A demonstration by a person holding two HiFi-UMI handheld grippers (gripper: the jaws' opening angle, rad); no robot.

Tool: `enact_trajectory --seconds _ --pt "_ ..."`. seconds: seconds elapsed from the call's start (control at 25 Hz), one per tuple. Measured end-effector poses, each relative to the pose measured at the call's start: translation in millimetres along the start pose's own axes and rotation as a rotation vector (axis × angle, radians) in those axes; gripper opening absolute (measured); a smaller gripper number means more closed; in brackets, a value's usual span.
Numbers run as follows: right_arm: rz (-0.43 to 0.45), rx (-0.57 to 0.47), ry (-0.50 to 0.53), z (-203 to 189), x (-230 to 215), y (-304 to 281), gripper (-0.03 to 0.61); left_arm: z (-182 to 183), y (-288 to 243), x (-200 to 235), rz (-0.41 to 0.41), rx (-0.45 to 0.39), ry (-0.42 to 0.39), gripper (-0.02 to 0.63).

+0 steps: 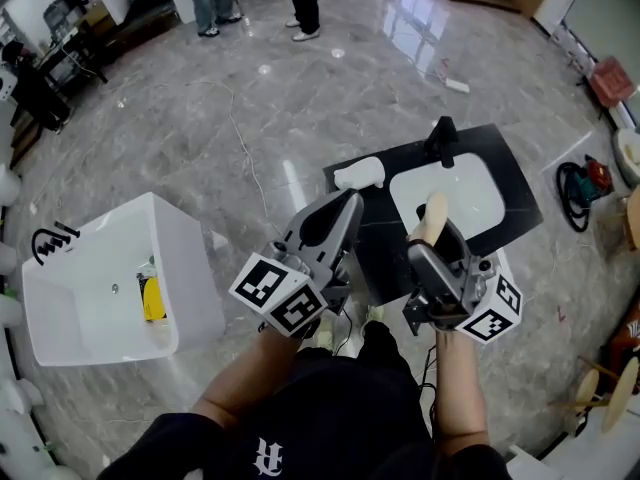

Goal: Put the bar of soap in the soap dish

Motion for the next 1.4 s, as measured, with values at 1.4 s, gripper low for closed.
enact_trajectory --seconds 1.4 --pt "-0.009 0.938 0.225 -61.0 -346.7 -46.8 0.278 -158.7 -108.0 180.2 0.377 0.006 0.027 0.008"
Point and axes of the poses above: the fingertips, and each gripper's own axes: y backward along the fingers, x to its left, z out of its top, the point moved 6 cm from there along y, backward along the fingers, and after that the axes turned 8 degrees about -y, right-handed, at the moved point
